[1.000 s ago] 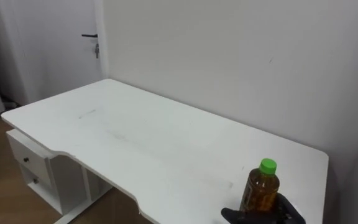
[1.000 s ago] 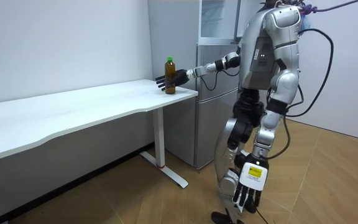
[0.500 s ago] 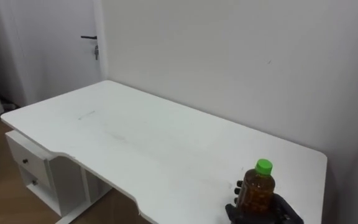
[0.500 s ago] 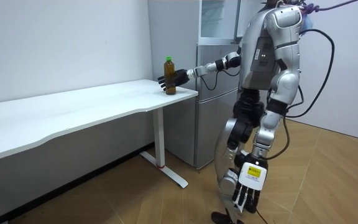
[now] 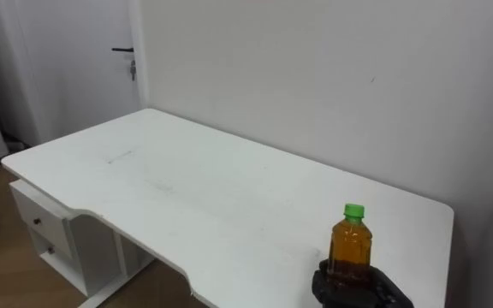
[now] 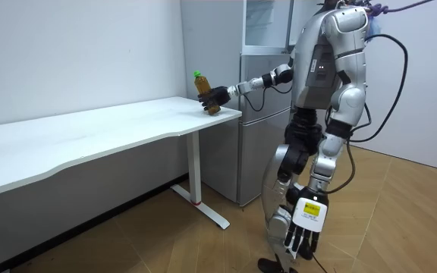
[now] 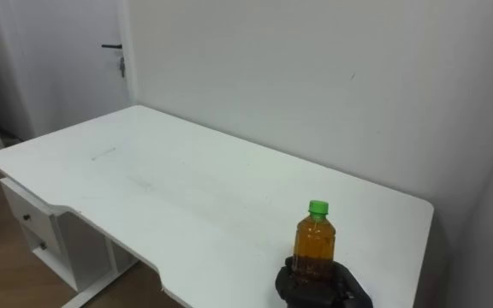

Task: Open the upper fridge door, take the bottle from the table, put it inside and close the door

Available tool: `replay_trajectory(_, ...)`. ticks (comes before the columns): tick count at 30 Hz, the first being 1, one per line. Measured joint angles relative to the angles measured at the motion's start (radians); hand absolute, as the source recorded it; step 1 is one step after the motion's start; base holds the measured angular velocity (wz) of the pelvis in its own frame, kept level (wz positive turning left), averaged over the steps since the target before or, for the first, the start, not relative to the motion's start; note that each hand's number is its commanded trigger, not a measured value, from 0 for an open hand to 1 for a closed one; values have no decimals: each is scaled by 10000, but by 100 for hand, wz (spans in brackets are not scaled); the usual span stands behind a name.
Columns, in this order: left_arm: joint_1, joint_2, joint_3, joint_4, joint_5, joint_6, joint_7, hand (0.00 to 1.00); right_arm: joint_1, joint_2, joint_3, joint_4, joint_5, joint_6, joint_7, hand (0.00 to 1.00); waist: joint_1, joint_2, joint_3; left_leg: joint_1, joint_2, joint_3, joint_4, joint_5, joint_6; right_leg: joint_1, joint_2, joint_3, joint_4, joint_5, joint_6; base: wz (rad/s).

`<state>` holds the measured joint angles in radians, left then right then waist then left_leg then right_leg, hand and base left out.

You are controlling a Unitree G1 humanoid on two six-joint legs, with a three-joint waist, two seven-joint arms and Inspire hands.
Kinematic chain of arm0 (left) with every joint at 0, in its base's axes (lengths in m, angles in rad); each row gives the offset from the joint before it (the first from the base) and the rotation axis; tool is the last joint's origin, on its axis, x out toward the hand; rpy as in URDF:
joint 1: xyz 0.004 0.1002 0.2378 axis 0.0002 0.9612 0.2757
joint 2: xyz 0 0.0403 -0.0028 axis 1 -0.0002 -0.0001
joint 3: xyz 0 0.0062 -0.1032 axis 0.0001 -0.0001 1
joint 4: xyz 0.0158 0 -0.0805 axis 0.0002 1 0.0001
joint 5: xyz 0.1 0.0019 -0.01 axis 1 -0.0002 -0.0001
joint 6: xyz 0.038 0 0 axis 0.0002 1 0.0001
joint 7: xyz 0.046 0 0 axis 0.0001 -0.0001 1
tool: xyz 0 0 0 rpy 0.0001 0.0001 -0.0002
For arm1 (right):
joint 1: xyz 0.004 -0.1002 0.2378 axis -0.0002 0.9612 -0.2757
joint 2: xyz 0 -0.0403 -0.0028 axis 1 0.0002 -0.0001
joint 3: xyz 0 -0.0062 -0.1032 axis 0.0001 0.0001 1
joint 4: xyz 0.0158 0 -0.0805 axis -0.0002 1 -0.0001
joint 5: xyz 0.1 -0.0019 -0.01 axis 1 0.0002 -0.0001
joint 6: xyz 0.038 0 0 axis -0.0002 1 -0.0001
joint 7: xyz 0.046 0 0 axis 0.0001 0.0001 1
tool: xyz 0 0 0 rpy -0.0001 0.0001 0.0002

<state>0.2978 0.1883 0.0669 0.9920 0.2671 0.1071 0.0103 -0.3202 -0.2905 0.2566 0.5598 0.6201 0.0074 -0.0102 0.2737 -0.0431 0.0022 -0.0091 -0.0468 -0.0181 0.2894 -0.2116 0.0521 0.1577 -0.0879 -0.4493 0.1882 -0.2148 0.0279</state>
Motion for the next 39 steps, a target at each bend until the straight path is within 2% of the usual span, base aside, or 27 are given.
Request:
replay_trajectory(3,-100,13,97,19,0,-87,192,0,315,-399,0,-1228,76,0,192,100,-101,-4,-2,12,21,155,-75,1,3,-91,5,184,-3,1,2,-13)
replay_trajectory(6,-191,26,97,25,6,-133,296,0,552,-638,0,-2186,-35,1,359,100,-360,-36,-21,14,27,214,-91,1,4,-146,9,375,8,3,6,-7)
replay_trajectory(14,-238,230,90,106,-22,-341,288,0,778,-1037,-11,-3639,-35,1,1026,100,-970,-159,-17,231,140,636,-229,1,5,-161,27,932,36,16,-11,-16)
replay_trajectory(17,-297,233,86,106,-14,-432,283,0,779,-1060,-229,-3824,36,1,1155,100,-1275,-213,-21,314,174,739,-295,-3,4,-165,52,1066,36,39,-30,-10)
replay_trajectory(20,-245,232,90,107,-14,-439,261,0,782,-1059,-526,-3856,36,1,1210,100,-1311,-221,-27,525,230,1012,-501,-2,3,-144,154,1455,37,91,-47,-28)
replay_trajectory(22,-232,232,108,151,-16,-443,257,0,780,-1026,-532,-4111,11,32,1101,100,-1323,-219,-27,529,228,1040,-540,-4,6,-146,155,1481,42,111,-45,-18)
replay_trajectory(23,-294,233,125,167,-20,-441,258,0,778,-1129,-565,-4441,-11,128,1052,100,-1433,-237,-45,539,227,1080,-551,-4,8,-218,145,1507,84,112,-43,-9)
replay_trajectory(26,-291,206,357,206,-15,-433,265,0,777,-1273,-967,-5461,-63,306,955,100,-1451,-240,-49,542,260,1267,-540,-2,10,-358,163,1753,160,113,-44,-19)
replay_trajectory(33,-41,165,564,489,-9,-431,369,0,777,-1273,-2211,-7362,-368,309,698,100,-1655,-242,-63,665,334,1519,-674,-8,-2,-304,202,1756,145,114,-42,-6)
replay_trajectory(39,31,138,752,500,-23,-430,368,0,774,-1288,-2664,-7764,-644,319,443,100,-1898,-211,-70,695,345,1574,-660,-15,-13,-313,200,1747,149,114,-42,0)
